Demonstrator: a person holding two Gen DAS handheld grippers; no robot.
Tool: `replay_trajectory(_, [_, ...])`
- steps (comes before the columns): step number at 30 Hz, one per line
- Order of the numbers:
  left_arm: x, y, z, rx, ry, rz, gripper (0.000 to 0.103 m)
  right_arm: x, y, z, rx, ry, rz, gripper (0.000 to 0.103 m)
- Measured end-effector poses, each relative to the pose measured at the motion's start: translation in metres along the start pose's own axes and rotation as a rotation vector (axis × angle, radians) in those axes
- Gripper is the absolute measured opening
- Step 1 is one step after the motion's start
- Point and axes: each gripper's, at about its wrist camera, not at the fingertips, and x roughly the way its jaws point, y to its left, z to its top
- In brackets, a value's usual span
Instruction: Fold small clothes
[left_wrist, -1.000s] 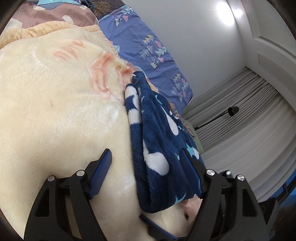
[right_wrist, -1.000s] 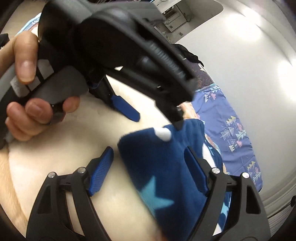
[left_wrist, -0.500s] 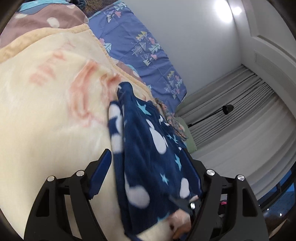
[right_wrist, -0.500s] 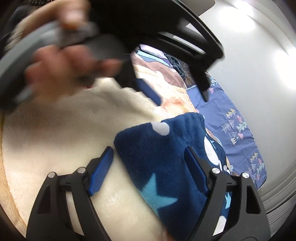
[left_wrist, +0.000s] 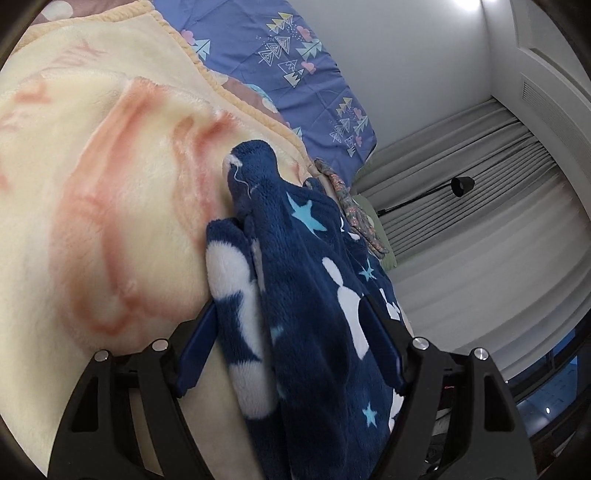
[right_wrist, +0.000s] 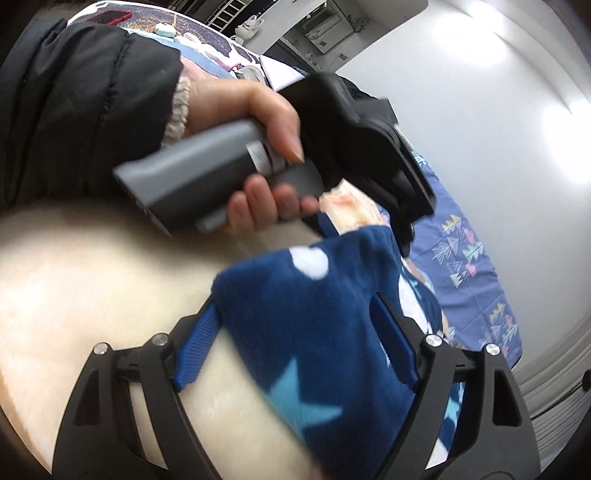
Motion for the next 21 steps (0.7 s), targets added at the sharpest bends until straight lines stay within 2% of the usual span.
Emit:
replay_trajectory(2, [0.002,-0.002,0.001,0.013,-0.006,-0.012,0.066,0.005,-0.001,0.003,0.01,0.001,-0.014,0.082])
replay_trajectory(4, [0.004,0.0,0.0,0.003,-0.015,-0.003,0.051,0.011,-0.001,0.006,0.022,0.01,-0.012,0.081])
replay_trajectory(6, [0.01,0.006,-0.001,-0.032,-0.014,0.024,0.044,0.014,-0.001,0.009,0.013,0.004,-0.013,0.073])
replay_trajectory(7, [0.011,0.006,0.0,-0.039,-0.018,0.033,0.041,0.016,0.001,0.01,0.008,0.004,-0.003,0.056])
replay_trajectory(8, [0.011,0.005,0.0,-0.045,-0.023,0.036,0.039,0.018,0.001,0.01,0.01,0.008,0.014,0.034])
replay_trajectory(10, [0.008,0.0,0.001,-0.057,-0.037,0.035,0.03,0.017,-0.004,0.01,0.037,0.004,0.009,0.025])
replay_trajectory(13, [0.002,-0.015,0.006,-0.064,-0.068,0.006,0.028,-0.005,-0.043,0.01,0.22,-0.05,0.058,0.023])
replay_trajectory(15, [0.001,-0.038,0.011,-0.031,-0.083,-0.008,0.027,-0.018,-0.069,0.007,0.325,-0.08,0.073,0.022])
replay_trajectory(21, [0.014,-0.119,0.026,0.106,-0.065,0.034,0.027,-0.058,-0.139,-0.015,0.595,-0.164,0.074,0.022])
